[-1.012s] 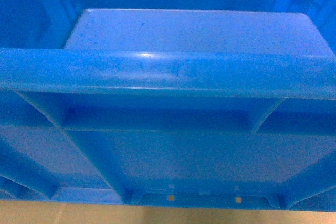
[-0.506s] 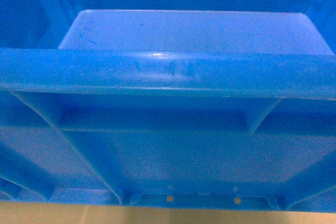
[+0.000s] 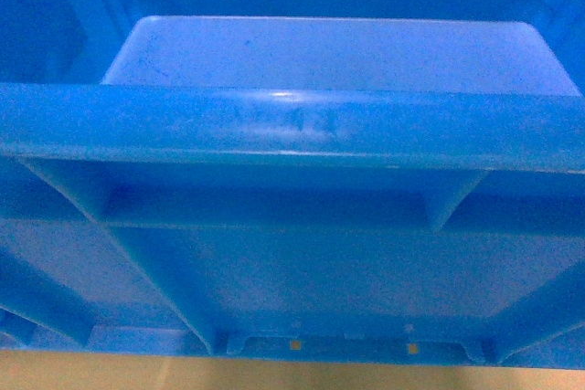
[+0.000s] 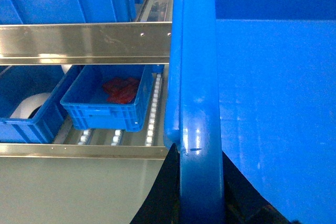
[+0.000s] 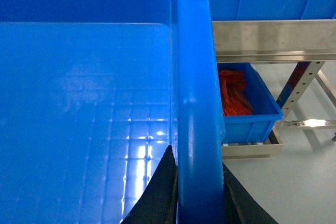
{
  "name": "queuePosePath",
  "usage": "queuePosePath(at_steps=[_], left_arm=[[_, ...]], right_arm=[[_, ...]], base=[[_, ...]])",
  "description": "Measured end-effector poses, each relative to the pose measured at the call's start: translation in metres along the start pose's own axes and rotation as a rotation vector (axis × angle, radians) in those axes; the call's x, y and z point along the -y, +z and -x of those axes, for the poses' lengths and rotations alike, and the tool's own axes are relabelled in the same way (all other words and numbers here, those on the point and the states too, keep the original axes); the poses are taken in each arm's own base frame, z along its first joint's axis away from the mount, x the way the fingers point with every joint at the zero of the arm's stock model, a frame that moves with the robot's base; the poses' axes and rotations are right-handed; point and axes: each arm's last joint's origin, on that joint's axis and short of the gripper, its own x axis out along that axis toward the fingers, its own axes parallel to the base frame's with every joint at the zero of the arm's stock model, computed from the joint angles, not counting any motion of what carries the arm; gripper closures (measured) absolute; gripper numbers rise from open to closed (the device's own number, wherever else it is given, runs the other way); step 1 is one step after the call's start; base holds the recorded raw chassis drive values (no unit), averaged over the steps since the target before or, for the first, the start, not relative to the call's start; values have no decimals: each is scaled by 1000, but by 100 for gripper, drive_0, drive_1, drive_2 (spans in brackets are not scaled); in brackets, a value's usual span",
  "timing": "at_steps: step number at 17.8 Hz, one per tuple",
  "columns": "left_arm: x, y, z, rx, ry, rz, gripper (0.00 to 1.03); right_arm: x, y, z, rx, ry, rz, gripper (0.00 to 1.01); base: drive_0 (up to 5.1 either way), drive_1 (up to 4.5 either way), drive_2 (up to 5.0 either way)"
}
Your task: Place box next to blue box on left shelf
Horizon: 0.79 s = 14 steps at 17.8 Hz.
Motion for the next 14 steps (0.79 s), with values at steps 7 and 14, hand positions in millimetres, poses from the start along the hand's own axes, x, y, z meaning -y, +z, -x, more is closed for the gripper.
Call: queuePosePath(at_steps=[7,14], left_arm=[[0,0,0,1,0,0,94],[0,1,0,5,0,3,94]], right_arm=[[0,0,0,1,0,0,91],[0,0,0,5,-1,-1,91]], base=[[0,0,0],[0,0,0]])
